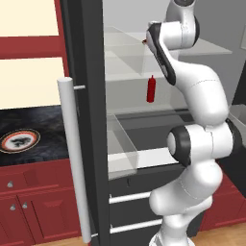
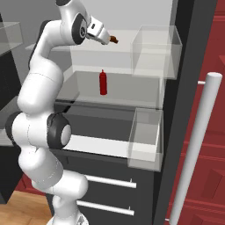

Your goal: Pick chicken drumstick from the fridge and place it on the plate on the counter.

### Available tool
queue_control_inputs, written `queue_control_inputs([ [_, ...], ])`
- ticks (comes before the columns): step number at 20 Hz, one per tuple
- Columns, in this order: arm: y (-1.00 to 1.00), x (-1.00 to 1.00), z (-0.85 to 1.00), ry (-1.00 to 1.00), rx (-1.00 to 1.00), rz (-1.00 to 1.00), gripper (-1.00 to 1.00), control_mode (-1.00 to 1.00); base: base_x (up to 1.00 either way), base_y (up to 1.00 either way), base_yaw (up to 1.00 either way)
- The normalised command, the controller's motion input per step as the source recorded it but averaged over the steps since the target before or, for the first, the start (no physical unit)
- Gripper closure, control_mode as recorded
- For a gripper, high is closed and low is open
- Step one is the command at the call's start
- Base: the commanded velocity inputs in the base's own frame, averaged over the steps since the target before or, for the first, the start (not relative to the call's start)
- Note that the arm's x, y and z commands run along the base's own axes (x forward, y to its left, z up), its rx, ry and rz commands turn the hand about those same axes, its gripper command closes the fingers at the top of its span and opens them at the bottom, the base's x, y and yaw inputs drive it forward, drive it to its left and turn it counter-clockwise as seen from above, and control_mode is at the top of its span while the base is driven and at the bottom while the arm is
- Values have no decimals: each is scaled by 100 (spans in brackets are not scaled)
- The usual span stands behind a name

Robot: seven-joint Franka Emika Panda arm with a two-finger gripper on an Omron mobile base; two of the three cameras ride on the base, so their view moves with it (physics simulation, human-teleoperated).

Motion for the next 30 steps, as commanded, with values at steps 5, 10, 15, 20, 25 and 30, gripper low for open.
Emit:
queue_control_inputs([
  [5,0,50,0,6,4,-8,-100,-100,0,0,0],
  [10,0,57,0,0,4,-1,-100,-100,0,0,0],
  [15,0,56,-2,0,2,0,-100,-100,0,0,0],
  [20,0,59,-3,0,0,0,-100,-100,0,0,0],
  [25,0,47,-5,0,0,0,-100,-100,0,0,0],
  [30,-1,38,0,0,0,-1,-100,-100,0,0,0],
])
